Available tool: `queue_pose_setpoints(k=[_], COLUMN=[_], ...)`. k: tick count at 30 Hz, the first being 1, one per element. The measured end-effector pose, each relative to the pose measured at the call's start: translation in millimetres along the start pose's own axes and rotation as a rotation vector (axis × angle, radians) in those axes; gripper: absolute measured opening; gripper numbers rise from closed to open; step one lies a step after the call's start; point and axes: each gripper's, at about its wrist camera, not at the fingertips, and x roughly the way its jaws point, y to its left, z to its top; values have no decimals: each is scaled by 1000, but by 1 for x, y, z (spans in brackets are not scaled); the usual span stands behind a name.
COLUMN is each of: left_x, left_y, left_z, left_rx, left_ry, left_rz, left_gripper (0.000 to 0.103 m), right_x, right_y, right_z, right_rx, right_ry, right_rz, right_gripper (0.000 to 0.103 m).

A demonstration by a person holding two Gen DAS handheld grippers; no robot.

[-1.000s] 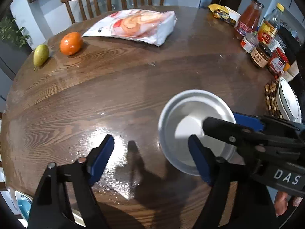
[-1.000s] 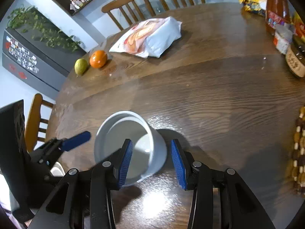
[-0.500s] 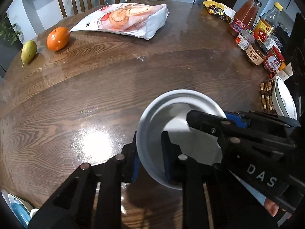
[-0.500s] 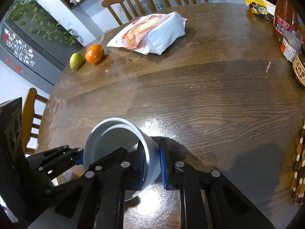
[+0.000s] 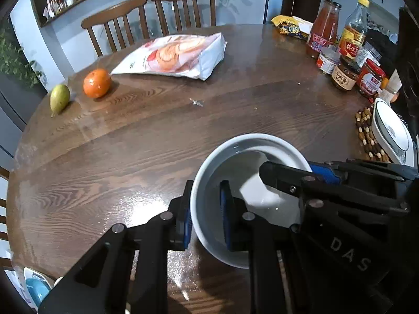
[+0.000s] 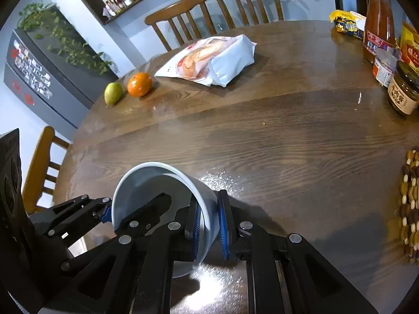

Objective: Organize plates and bowls
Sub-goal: 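Carry the ramekin with the right gripper and lower it into the stacked bowls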

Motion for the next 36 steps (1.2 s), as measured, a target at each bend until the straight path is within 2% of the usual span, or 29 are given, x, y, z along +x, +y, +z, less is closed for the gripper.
queue_pose_setpoints(k=[22, 36], left_x=[-84, -114], left_y=[2, 29], left_z=[-33, -56], left_rx=[18, -17], left_ry=[-152, -180], left_rz=[57, 72], left_gripper=[16, 16], right_x=[-64, -74], right_y=[50, 95], right_z=[-29, -45], right_rx=[-65, -106], right_ry=[-112, -123], right_rz=[27, 36], right_gripper=[15, 15])
